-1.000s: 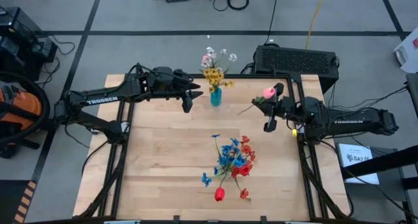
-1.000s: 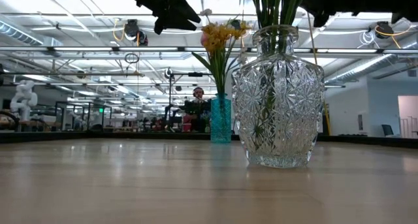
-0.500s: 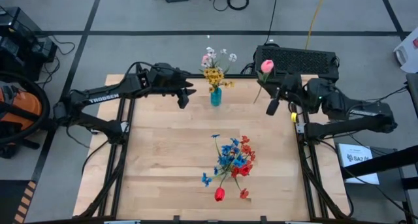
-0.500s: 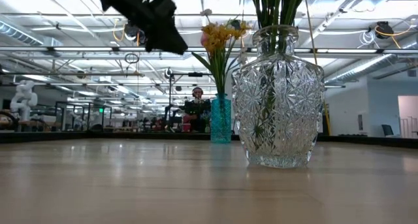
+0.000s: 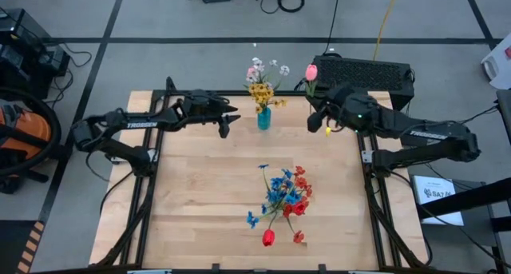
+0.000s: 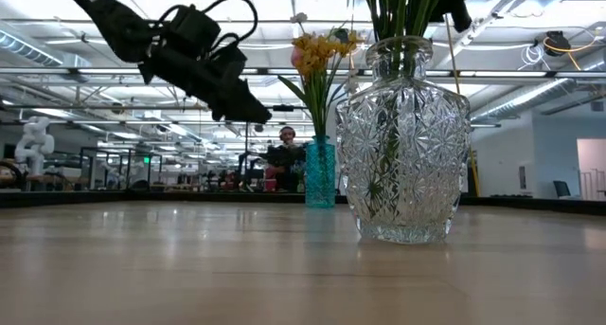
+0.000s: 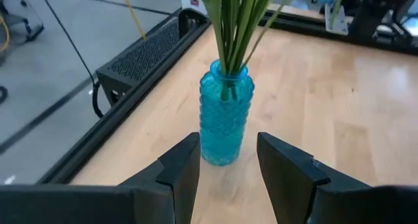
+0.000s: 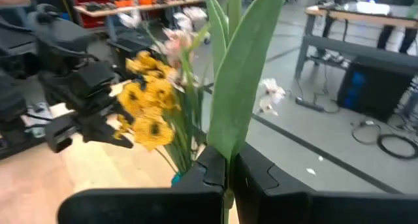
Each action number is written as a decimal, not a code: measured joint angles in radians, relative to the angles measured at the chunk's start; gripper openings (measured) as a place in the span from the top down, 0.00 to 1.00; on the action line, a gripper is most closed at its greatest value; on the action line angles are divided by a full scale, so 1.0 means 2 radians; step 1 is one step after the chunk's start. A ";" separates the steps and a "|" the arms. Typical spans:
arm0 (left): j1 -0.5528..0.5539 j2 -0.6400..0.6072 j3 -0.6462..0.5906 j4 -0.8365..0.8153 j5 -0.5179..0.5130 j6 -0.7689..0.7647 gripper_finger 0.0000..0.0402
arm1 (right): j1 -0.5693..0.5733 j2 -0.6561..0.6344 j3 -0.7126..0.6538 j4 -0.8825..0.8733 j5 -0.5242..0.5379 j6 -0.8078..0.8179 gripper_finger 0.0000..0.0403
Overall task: Sort flowers into vase by color
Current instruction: Put the pink tulip into the blue vase
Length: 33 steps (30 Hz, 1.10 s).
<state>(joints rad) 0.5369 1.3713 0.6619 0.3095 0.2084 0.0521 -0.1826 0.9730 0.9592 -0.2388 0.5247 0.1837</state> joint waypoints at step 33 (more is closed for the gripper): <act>-0.009 0.107 0.049 0.039 0.035 -0.099 0.15 | -0.024 -0.017 0.000 -0.039 -0.058 -0.036 0.99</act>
<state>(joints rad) 0.5192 1.5852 0.7593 0.3874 0.2787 -0.1455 -0.2302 0.9385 0.9592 -0.3163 0.4087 0.1112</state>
